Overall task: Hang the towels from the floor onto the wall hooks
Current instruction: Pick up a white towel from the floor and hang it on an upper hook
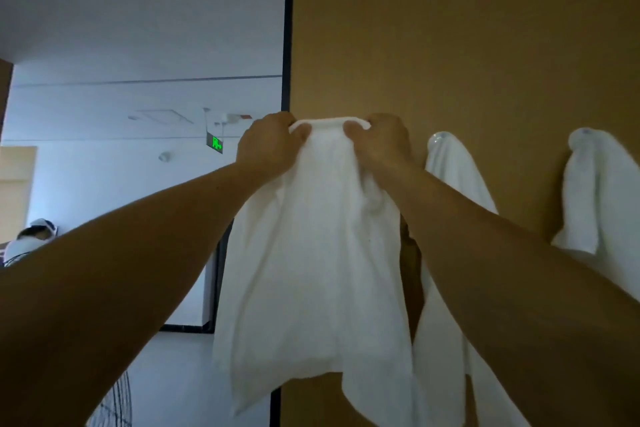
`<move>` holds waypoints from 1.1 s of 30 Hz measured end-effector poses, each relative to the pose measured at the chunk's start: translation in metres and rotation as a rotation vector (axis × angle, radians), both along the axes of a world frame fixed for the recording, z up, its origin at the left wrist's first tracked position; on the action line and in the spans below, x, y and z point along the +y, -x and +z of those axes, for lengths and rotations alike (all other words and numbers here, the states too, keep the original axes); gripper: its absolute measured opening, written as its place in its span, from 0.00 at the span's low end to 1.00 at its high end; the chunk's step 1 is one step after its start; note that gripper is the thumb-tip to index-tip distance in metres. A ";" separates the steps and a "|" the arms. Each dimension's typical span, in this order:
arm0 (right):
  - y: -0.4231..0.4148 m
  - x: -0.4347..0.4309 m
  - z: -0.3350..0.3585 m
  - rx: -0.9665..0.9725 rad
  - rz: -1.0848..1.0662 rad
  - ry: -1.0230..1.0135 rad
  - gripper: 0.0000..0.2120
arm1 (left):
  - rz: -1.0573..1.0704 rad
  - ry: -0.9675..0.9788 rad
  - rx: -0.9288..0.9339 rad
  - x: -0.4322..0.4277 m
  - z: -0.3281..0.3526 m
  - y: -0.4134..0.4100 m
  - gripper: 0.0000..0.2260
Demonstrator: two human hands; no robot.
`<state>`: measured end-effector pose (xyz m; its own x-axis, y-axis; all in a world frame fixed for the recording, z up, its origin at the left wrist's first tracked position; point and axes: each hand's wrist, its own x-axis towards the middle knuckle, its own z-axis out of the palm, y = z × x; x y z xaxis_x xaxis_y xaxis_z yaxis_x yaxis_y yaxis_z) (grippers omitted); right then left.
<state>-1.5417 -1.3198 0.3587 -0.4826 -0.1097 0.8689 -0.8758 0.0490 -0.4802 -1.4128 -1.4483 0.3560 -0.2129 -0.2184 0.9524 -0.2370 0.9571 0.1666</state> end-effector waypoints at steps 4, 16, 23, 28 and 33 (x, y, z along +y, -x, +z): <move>0.017 -0.017 0.013 0.003 -0.141 -0.028 0.18 | 0.029 -0.026 -0.049 -0.015 0.014 0.024 0.15; 0.008 -0.030 -0.028 0.135 -0.025 -0.125 0.08 | -0.278 -0.140 -0.060 -0.014 -0.027 0.033 0.08; 0.003 -0.025 -0.047 0.206 -0.098 -0.223 0.13 | -0.035 -0.014 -0.237 -0.008 -0.039 0.032 0.08; 0.010 -0.022 -0.076 0.240 -0.253 -0.271 0.10 | 0.290 0.242 -0.180 -0.009 -0.060 0.029 0.16; 0.007 -0.010 -0.093 0.216 -0.149 -0.160 0.15 | -0.127 0.183 -0.138 -0.006 -0.088 0.020 0.12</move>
<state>-1.5485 -1.3302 0.2654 -0.3094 -0.1958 0.9306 -0.9344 0.2444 -0.2593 -1.4330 -1.4547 0.2678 -0.3580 -0.0087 0.9337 -0.1211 0.9919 -0.0372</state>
